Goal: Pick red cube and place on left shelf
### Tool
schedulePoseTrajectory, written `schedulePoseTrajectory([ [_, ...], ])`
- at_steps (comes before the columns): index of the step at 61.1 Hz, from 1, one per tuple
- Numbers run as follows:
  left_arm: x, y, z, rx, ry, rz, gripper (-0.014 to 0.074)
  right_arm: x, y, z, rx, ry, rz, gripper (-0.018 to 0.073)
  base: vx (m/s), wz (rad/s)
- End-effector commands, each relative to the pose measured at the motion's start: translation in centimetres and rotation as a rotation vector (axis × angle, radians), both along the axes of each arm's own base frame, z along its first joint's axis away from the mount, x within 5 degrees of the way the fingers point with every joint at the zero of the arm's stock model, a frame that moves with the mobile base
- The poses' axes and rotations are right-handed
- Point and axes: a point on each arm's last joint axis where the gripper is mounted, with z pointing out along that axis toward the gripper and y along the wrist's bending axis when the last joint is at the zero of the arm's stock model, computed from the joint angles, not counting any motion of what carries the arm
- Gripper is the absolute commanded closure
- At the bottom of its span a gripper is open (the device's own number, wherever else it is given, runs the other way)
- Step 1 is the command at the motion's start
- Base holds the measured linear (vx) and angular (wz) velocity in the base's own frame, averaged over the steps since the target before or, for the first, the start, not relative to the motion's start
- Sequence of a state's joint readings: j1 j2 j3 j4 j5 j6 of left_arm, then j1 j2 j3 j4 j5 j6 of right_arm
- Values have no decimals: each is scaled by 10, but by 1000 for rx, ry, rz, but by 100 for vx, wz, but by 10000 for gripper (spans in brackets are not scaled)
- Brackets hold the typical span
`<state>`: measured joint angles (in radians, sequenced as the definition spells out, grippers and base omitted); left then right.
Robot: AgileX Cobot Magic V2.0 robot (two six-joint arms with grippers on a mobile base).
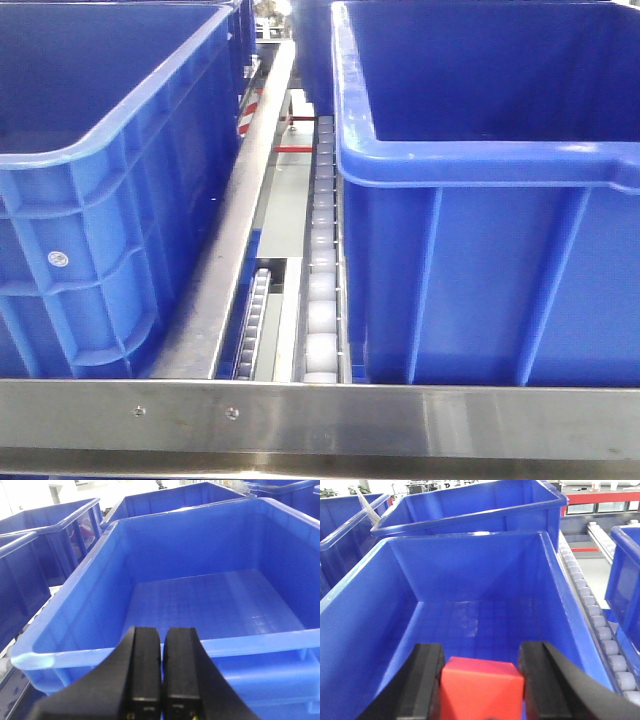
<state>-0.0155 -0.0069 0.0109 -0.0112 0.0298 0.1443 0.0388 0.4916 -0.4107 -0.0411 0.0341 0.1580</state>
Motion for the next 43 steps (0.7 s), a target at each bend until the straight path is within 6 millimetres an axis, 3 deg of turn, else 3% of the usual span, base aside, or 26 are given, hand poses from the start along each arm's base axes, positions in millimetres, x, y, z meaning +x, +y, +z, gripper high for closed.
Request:
schedulePoseTrajectory([
  [1, 1, 0, 0, -5, -61, -4, 491, 0, 0, 19, -19, -124, -2, 510, 0, 0],
  [43, 1, 0, 0, -5, -61, -4, 491, 0, 0, 19, -19, -124, -2, 510, 0, 0],
])
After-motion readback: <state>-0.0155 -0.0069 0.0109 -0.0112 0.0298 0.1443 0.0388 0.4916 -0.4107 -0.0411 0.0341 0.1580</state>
